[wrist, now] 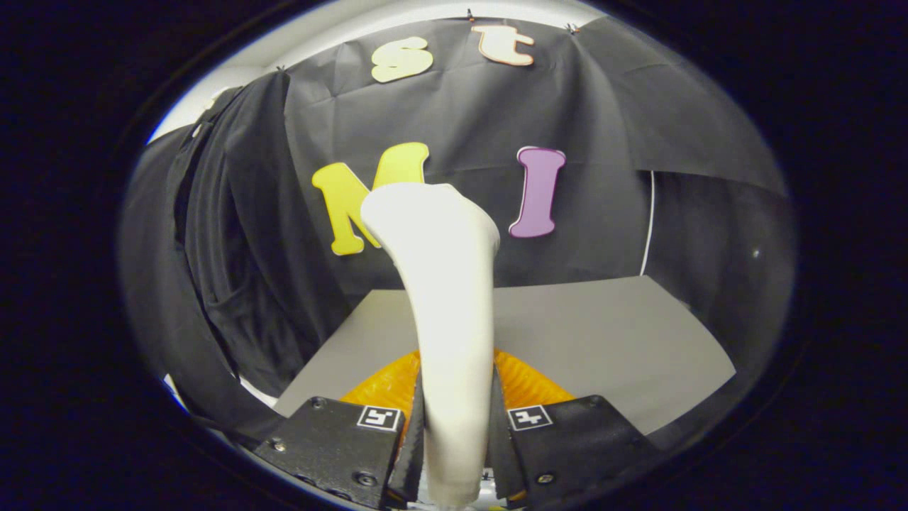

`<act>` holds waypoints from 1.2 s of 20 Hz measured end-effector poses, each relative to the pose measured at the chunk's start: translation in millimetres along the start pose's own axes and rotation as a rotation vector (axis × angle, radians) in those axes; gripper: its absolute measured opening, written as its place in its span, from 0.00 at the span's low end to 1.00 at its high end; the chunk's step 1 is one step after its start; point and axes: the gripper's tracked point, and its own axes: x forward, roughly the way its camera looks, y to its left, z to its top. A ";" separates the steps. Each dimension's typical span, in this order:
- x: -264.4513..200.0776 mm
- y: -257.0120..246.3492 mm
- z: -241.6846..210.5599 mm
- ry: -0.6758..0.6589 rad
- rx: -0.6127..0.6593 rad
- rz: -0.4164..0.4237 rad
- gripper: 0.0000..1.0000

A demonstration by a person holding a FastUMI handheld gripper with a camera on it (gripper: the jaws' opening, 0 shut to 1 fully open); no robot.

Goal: Iron the clothes twice with a garment steamer, once on the left side and once on the right side.

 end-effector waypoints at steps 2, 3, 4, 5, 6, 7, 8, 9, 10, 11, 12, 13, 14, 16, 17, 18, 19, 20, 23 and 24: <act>-25.2 13.6 12.5 -0.035 0.001 -0.011 0.42; -38.0 22.5 20.3 -0.058 -0.001 -0.016 0.42; -48.7 30.0 27.0 -0.079 -0.005 -0.017 0.42; -63.3 40.3 33.6 -0.102 -0.012 -0.022 0.42; -74.6 49.3 39.6 -0.118 -0.018 -0.024 0.42; -85.8 61.4 45.8 -0.137 -0.024 -0.021 0.42; -95.4 72.6 53.5 -0.160 -0.026 -0.020 0.42; -107.3 84.1 60.6 -0.180 -0.034 -0.026 0.41; -117.6 94.9 67.7 -0.203 -0.037 -0.027 0.41; -125.0 106.7 74.4 -0.221 -0.038 -0.023 0.41; -132.8 121.4 82.6 -0.244 -0.037 -0.017 0.41; -140.9 132.0 88.9 -0.263 -0.037 -0.015 0.41; -145.8 144.1 97.7 -0.285 -0.038 -0.012 0.41; -156.6 171.4 118.8 -0.331 -0.032 -0.006 0.41; -157.9 182.5 125.7 -0.349 -0.036 -0.003 0.41; -159.7 196.1 135.3 -0.364 -0.037 0.005 0.41; -160.2 211.8 142.6 -0.376 -0.033 0.016 0.41; -159.0 222.7 150.7 -0.385 -0.028 0.020 0.41; -151.5 250.1 178.2 -0.420 -0.041 -0.002 0.41; -145.8 260.0 185.1 -0.427 -0.047 -0.007 0.41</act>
